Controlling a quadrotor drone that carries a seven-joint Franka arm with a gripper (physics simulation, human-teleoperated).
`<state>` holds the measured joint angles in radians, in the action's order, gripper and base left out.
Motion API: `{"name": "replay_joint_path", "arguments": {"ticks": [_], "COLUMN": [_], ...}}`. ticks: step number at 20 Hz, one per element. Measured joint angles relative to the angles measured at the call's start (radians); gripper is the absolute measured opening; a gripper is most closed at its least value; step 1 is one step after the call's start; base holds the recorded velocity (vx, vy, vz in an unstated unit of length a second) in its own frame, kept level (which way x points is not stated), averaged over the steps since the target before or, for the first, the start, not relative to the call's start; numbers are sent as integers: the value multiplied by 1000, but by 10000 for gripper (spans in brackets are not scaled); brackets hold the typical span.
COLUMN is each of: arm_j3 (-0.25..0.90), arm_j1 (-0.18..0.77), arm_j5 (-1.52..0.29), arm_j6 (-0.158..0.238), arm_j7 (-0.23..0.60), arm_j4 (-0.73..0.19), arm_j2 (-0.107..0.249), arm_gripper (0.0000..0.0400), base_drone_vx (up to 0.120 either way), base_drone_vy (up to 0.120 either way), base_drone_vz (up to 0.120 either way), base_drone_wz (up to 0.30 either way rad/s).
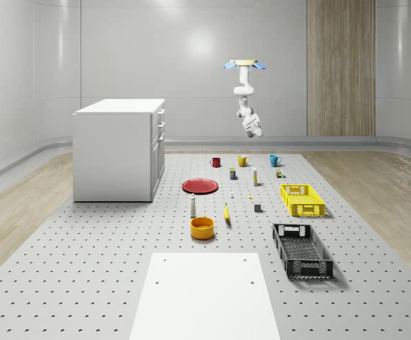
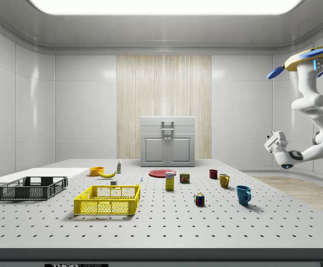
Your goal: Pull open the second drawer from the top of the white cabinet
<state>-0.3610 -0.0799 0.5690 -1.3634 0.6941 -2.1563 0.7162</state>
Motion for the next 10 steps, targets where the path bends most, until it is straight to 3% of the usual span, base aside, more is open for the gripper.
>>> {"name": "replay_joint_path", "arguments": {"ticks": [1,4,10], "arm_j3": [-52,-166,-285], "arm_j1": [-18,-70,-150], "arm_j5": [79,251,406], "arm_j6": [1,-2,-20], "arm_j7": [-13,-44,-70], "arm_j4": [-32,-114,-208], "arm_j2": [4,18,49], "arm_gripper": [307,305,302], "base_drone_vx": [120,120,120], "base_drone_vy": [-120,-120,-120], "base_drone_vz": [0,120,120], "base_drone_wz": [0,0,0]}}
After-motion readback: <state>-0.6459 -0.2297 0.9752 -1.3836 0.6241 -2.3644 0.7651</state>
